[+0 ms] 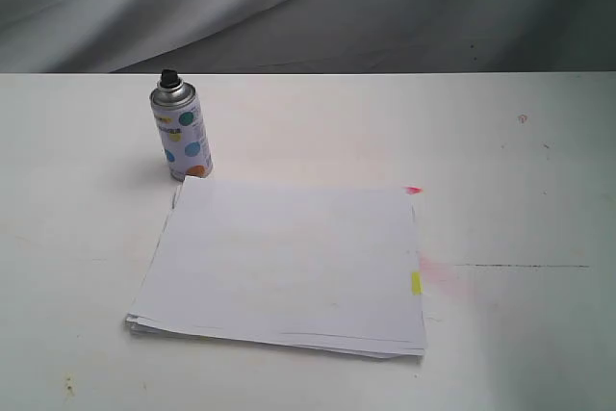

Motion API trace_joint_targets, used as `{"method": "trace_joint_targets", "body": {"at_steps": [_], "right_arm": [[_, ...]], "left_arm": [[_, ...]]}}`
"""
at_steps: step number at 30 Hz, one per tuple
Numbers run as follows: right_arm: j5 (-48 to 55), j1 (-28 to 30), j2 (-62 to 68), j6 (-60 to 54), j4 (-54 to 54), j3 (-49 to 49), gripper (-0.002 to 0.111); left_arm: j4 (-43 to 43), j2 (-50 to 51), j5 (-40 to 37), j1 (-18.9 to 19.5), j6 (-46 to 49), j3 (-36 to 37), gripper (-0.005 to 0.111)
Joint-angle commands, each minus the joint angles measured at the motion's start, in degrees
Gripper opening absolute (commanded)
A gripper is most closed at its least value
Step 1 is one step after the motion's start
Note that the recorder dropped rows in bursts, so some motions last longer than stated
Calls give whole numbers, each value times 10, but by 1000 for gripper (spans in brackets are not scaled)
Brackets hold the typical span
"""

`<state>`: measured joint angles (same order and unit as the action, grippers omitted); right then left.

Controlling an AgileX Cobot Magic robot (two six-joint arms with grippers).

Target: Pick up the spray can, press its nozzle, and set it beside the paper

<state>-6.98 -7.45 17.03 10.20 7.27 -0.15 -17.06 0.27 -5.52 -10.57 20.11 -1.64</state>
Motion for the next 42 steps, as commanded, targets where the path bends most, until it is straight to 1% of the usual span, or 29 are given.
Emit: {"method": "trace_joint_targets", "body": {"at_steps": [1, 16, 18, 20, 21, 22, 26, 28, 30, 35, 38, 42], "right_arm": [[2, 1, -1, -4, -5, 2, 0], [2, 1, -1, -4, -5, 2, 0], [2, 1, -1, -4, -5, 2, 0], [2, 1, -1, -4, -5, 2, 0], [2, 1, -1, -4, -5, 2, 0], [2, 1, -1, -4, -5, 2, 0], [2, 1, -1, -4, -5, 2, 0], [2, 1, -1, -4, -5, 2, 0], [2, 1, -1, -4, -5, 2, 0], [2, 1, -1, -4, -5, 2, 0], [2, 1, -1, -4, -5, 2, 0], [2, 1, -1, -4, -5, 2, 0]], "left_arm": [[1, -3, 3, -2, -4, 1, 0], [1, -3, 3, -2, -2, 1, 0], [-5, -3, 5, -2, -13, 0, 0], [-6, -3, 41, -2, -55, -1, 0], [-6, 10, 66, -2, -84, -11, 0], [-6, 29, 72, -2, -97, -22, 0], [-6, 232, 70, -2, -111, -134, 0], [-6, 320, 70, -2, -112, -187, 0], [-6, 382, 70, -2, -112, -222, 0], [-12, 433, 72, -2, -112, -240, 0], [-35, 439, 71, -2, -112, -240, 0], [-39, 439, 71, -2, -114, -240, 0]]}}
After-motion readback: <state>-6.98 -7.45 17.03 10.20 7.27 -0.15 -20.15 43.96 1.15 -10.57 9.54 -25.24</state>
